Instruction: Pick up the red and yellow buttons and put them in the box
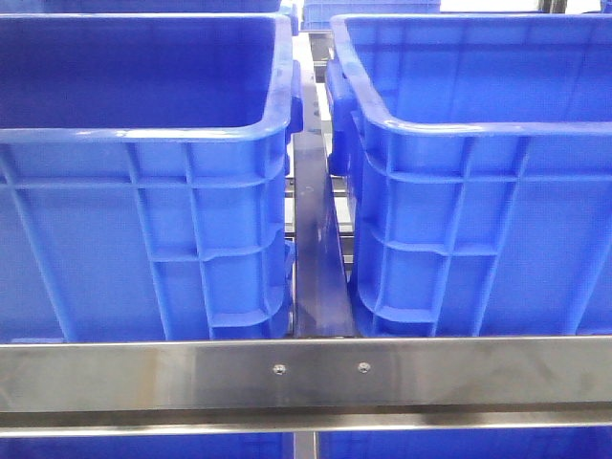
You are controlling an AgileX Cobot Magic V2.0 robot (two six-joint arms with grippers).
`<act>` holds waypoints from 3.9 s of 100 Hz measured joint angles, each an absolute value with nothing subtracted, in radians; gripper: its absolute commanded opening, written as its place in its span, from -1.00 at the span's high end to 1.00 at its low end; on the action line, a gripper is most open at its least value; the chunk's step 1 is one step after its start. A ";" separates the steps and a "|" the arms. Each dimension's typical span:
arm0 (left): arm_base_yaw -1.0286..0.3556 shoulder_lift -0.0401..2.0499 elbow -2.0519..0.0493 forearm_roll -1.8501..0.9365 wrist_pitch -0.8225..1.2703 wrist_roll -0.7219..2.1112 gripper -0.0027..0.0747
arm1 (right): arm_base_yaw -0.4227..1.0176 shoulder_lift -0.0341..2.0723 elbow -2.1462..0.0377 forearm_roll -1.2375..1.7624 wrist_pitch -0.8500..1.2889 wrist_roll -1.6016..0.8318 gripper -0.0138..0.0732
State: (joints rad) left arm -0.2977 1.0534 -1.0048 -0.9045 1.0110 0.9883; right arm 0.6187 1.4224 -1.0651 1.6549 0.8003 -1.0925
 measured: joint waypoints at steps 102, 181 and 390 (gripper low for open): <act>-0.298 1.053 -1.005 -0.911 1.016 0.988 -0.73 | 0.619 1.423 -1.065 1.655 0.802 -1.092 0.65; -0.091 0.673 -0.867 -0.771 0.677 0.741 -0.73 | 0.470 1.414 -1.065 1.655 0.729 -1.092 0.65; 0.018 0.286 -0.452 -0.530 0.344 0.484 0.98 | -0.224 1.876 -1.209 1.790 0.524 -1.110 0.65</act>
